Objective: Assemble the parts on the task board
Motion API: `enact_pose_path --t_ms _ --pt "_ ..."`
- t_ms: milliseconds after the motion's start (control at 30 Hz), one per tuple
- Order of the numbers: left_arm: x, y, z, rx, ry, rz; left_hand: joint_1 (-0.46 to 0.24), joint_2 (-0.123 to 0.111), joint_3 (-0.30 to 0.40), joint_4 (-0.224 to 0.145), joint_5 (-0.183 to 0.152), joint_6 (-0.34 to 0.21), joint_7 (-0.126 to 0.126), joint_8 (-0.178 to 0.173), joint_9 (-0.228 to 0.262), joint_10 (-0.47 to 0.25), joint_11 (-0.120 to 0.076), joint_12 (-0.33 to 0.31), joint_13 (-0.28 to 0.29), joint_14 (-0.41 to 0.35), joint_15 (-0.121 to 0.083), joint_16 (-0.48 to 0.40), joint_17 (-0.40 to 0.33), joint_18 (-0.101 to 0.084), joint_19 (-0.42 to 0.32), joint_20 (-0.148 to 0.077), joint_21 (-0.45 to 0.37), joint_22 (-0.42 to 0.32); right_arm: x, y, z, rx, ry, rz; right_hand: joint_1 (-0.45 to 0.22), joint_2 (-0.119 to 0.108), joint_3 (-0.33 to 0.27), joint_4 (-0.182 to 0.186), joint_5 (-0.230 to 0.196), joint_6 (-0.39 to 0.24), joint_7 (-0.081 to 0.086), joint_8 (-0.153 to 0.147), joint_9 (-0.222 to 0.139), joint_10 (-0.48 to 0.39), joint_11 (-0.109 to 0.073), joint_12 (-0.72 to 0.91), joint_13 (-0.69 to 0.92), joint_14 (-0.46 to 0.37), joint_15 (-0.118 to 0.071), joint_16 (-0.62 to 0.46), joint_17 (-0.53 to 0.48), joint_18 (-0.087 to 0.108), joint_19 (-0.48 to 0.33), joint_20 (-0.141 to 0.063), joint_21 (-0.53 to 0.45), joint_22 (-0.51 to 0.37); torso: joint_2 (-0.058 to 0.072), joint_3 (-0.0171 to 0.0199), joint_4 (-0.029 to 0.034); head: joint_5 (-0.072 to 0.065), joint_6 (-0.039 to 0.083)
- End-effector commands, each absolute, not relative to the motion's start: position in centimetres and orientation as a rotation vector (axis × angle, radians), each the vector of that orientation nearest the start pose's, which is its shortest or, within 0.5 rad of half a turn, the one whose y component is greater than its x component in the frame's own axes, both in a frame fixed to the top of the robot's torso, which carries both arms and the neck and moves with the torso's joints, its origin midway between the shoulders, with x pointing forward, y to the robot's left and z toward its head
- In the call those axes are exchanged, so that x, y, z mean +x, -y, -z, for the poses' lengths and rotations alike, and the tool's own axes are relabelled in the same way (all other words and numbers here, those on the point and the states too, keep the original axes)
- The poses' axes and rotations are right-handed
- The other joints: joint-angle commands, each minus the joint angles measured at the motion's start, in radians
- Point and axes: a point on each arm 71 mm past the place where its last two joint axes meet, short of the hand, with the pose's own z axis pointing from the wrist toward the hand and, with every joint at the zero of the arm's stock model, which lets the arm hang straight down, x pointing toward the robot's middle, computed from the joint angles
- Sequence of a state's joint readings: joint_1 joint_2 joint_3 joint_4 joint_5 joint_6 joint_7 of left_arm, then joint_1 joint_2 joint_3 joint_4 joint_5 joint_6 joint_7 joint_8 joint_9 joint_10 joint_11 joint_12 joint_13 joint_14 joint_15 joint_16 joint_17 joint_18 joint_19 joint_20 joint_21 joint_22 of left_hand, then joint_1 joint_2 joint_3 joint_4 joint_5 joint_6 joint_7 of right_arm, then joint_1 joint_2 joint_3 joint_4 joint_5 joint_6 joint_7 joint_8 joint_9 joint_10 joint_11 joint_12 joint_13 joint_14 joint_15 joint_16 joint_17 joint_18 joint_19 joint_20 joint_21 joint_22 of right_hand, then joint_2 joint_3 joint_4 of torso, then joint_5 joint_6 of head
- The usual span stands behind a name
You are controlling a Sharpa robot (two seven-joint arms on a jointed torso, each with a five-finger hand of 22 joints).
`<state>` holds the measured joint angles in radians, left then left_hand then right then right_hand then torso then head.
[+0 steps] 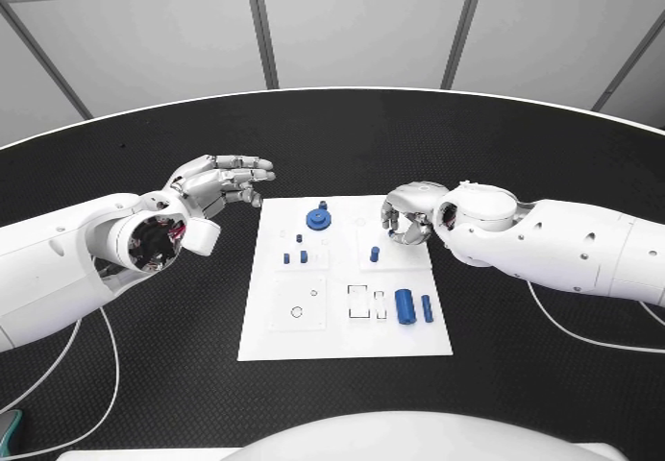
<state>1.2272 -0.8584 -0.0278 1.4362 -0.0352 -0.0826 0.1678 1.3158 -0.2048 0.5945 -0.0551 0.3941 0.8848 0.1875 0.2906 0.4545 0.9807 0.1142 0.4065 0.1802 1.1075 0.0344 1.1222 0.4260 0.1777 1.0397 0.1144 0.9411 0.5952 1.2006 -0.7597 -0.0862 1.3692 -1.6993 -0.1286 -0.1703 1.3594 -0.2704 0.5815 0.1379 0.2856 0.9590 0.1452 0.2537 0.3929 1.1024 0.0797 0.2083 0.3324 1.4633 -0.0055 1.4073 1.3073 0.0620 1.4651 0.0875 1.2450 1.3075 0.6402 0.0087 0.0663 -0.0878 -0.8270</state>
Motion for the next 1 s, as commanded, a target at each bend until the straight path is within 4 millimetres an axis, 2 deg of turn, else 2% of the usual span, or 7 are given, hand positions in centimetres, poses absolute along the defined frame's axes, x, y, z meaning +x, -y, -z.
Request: enact_pose_path --t_ms 33,500,867,1000 --pt "50.45 -23.02 17.93 -1.136 -1.676 1.538 0.001 0.012 -0.007 0.000 0.001 0.004 0.001 -0.004 -0.001 -0.005 0.005 -0.005 -0.001 -0.008 -0.001 -0.003 -0.001 0.008 -0.008 0.002 -0.004 -0.001 50.56 20.34 22.25 -0.409 -1.809 -0.354 0.007 0.007 0.005 -0.003 0.006 0.008 0.001 0.004 0.001 0.008 0.000 -0.006 -0.002 0.061 0.003 0.002 0.055 0.008 0.010 0.002 0.005 0.041 -0.001 0.0001 -0.0001 0.001 -0.001" --pt "50.39 -23.00 17.90 -1.136 -1.676 1.538 0.005 0.015 -0.007 -0.001 0.001 0.004 0.002 -0.005 -0.001 -0.005 0.005 -0.005 -0.002 -0.010 -0.001 -0.005 -0.002 0.008 -0.009 0.002 -0.004 -0.002 50.73 20.14 22.95 -0.414 -1.825 -0.351 0.018 0.027 0.016 -0.024 0.011 0.032 -0.005 0.014 0.008 0.038 -0.008 -0.013 -0.017 0.062 -0.003 0.008 0.061 0.006 0.013 -0.003 0.015 0.049 -0.001 0.0010 -0.0009 0.002 -0.006" --pt "50.38 -22.97 17.90 -1.136 -1.677 1.537 0.007 0.017 -0.007 -0.002 0.001 0.004 0.002 -0.005 -0.001 -0.006 0.005 -0.006 -0.002 -0.010 -0.001 -0.006 -0.003 0.008 -0.010 0.002 -0.004 -0.002 50.85 20.05 23.06 -0.410 -1.826 -0.347 0.035 0.056 0.024 -0.055 0.011 0.058 -0.012 0.027 0.019 0.073 -0.017 -0.019 -0.026 0.064 -0.011 0.013 0.067 0.003 0.017 -0.009 0.031 0.063 -0.002 0.0002 -0.0008 0.001 -0.011" --pt "50.37 -22.96 17.90 -1.136 -1.679 1.537 0.007 0.017 -0.007 -0.002 0.001 0.004 0.002 -0.005 -0.001 -0.006 0.005 -0.006 -0.002 -0.010 -0.001 -0.006 -0.003 0.008 -0.010 0.002 -0.004 -0.002 50.88 19.95 23.09 -0.421 -1.818 -0.328 0.053 0.077 0.036 -0.087 -0.025 0.081 -0.018 0.038 0.029 0.104 -0.025 -0.021 -0.026 0.066 -0.019 0.020 0.075 0.000 0.023 -0.014 0.049 0.077 -0.002 0.0003 -0.0012 0.000 -0.012"
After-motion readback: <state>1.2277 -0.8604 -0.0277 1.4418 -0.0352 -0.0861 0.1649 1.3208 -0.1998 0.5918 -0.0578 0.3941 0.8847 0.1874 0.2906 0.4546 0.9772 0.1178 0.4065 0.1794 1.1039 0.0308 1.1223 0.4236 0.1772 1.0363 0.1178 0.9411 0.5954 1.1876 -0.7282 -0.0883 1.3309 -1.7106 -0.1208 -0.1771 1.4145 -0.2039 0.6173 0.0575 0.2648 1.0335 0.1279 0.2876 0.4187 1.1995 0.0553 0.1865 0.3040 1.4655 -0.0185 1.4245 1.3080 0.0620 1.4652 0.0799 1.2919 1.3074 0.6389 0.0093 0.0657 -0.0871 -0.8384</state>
